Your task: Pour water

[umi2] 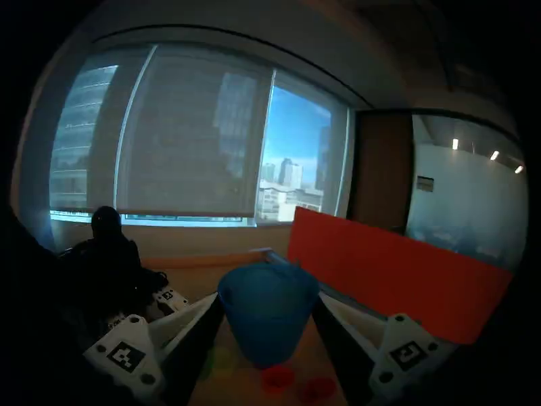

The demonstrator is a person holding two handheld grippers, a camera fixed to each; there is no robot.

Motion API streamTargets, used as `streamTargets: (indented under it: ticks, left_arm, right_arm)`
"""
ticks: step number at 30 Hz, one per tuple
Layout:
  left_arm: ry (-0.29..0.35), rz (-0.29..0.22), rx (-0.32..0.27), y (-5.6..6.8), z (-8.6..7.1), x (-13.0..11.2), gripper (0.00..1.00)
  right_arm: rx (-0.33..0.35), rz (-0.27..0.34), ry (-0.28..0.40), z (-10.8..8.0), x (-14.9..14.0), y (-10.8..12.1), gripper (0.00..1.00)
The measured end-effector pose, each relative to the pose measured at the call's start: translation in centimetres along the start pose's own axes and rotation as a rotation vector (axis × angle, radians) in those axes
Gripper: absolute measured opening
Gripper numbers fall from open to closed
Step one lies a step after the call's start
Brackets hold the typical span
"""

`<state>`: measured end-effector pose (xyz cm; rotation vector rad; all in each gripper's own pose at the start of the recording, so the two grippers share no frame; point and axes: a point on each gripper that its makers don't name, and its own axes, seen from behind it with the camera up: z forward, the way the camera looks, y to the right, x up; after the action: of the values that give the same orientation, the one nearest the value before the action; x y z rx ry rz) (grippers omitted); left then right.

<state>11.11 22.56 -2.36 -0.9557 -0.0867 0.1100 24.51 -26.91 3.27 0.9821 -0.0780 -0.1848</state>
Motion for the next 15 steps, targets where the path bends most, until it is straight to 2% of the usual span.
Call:
streamTargets:
  ticks: [15]
  left_arm:
    - [-0.1,-0.009,-0.04,1.1,1.1,-4.1,0.88]
  right_arm:
    - [0.002,0.053,-0.107,-0.8,-6.6,1.0,0.89]
